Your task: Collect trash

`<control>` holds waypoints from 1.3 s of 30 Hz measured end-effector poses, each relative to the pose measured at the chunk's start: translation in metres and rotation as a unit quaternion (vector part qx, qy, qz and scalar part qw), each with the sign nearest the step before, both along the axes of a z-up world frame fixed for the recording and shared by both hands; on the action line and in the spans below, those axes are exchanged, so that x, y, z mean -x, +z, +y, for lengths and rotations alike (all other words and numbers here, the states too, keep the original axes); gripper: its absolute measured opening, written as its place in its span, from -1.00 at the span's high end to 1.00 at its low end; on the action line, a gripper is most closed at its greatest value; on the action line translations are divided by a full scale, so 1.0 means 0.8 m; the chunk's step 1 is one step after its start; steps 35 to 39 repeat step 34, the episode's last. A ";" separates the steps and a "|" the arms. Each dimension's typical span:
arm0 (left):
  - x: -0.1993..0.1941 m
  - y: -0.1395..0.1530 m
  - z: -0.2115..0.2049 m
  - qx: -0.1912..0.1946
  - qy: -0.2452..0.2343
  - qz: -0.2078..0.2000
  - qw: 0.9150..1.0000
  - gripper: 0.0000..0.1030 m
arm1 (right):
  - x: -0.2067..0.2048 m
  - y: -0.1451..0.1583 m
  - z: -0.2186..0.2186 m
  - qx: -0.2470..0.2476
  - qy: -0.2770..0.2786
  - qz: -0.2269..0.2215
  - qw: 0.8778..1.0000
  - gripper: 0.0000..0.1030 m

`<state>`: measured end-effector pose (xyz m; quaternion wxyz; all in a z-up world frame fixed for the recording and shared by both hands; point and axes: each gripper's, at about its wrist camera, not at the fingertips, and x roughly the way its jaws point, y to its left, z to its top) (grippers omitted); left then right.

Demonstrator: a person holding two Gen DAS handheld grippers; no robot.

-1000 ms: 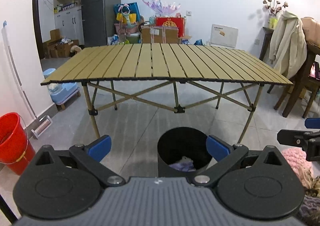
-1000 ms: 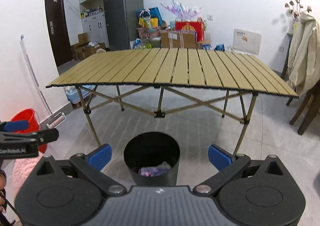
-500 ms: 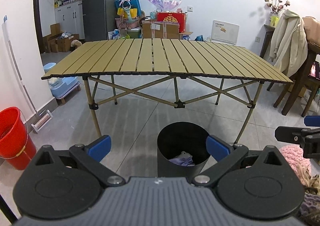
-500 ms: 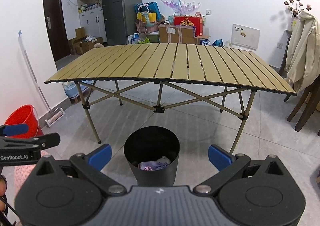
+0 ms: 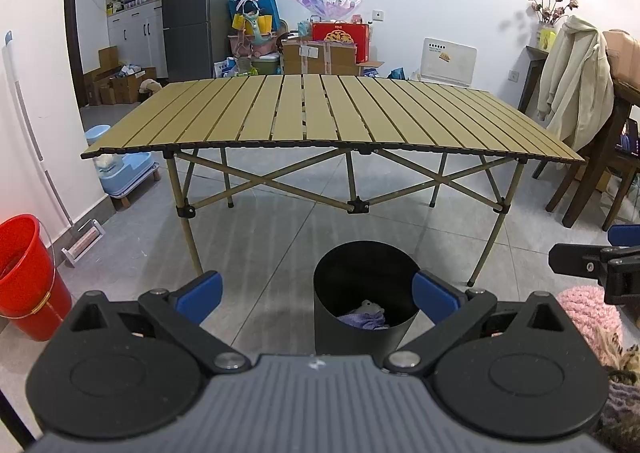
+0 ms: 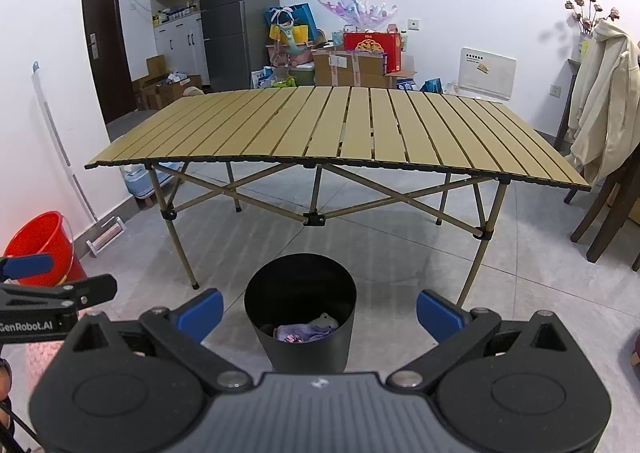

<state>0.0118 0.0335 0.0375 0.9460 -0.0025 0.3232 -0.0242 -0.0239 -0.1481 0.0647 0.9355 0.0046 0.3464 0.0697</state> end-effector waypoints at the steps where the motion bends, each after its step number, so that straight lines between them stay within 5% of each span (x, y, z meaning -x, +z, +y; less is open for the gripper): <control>1: 0.000 0.000 0.000 0.000 0.000 0.000 1.000 -1.00 | 0.000 0.000 0.000 0.000 0.000 0.000 1.000 -1.00; 39: 0.005 0.000 -0.003 0.001 -0.009 -0.010 1.000 -1.00 | -0.001 0.001 0.001 0.001 -0.004 -0.001 1.000 -1.00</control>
